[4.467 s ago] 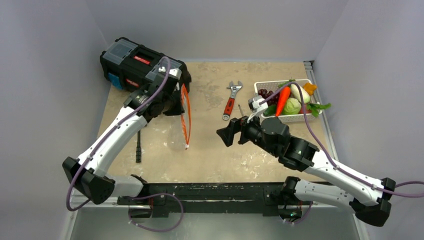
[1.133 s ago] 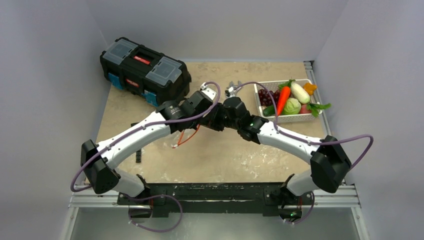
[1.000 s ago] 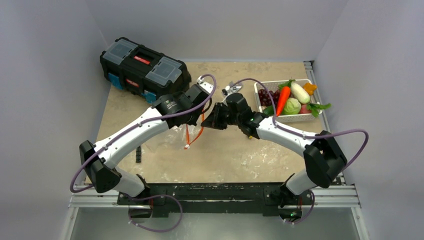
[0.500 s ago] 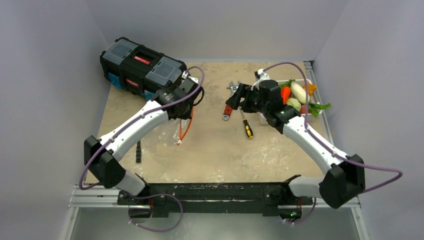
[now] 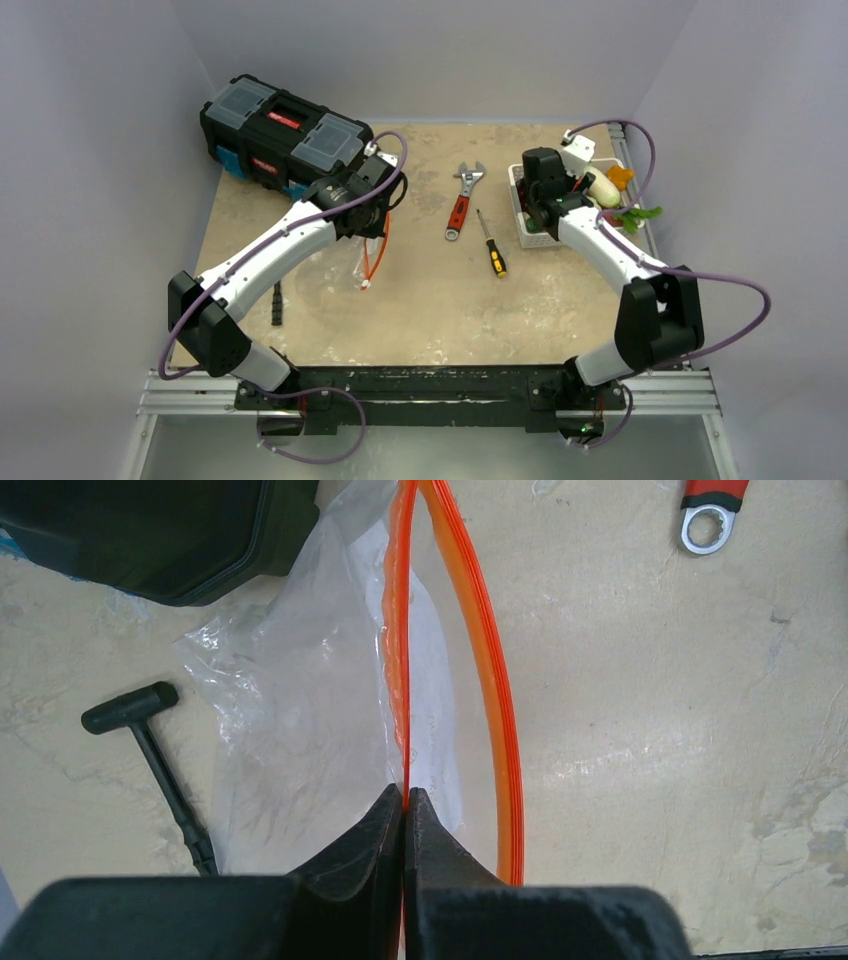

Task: Place the food in the zip-top bag and seal the zipper
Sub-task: Pick up the fake vegetable from the bin.

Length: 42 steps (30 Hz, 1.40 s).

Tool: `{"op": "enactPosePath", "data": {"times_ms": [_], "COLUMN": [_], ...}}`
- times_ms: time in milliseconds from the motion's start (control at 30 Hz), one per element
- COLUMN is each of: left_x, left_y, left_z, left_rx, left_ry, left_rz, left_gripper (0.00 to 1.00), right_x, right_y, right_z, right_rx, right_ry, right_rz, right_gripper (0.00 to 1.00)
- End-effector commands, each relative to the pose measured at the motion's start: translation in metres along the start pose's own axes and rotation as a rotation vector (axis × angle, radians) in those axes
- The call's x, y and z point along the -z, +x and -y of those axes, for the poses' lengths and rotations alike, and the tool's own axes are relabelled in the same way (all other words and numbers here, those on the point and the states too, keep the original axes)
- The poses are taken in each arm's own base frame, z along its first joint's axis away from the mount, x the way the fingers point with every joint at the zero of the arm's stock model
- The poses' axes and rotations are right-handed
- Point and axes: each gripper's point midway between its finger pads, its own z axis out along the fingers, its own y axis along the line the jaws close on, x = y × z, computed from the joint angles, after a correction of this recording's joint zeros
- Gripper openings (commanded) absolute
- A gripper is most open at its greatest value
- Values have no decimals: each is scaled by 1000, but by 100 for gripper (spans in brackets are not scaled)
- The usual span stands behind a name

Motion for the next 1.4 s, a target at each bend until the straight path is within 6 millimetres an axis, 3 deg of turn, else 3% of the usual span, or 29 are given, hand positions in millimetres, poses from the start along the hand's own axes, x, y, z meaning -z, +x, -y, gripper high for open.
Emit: {"op": "enactPosePath", "data": {"times_ms": [0,233,667,933,1200,1367], "left_x": [3,5,3,4,9,12], "left_y": [-11,-11,-10,-10,-11,-12], "left_z": [-1,0,1,1,0,-2], "left_rx": [20,20,16,14,17,18], "left_ry": [14,28,31,36,44,44], "left_rz": [39,38,35,35,48,59], "left_gripper": [0,0,0,0,0,0], "right_x": [-11,-18,-46,-52,-53,-35], "right_y": [-23,-1,37,41,43,15], "right_z": [23,44,43,45,49,46], "right_rx": [8,60,129,154,162,114], "right_ry": [168,235,252,279,295,272], "right_rz": [96,73,5,0,1,15], "right_gripper": [76,79,65,57,30,8]}}
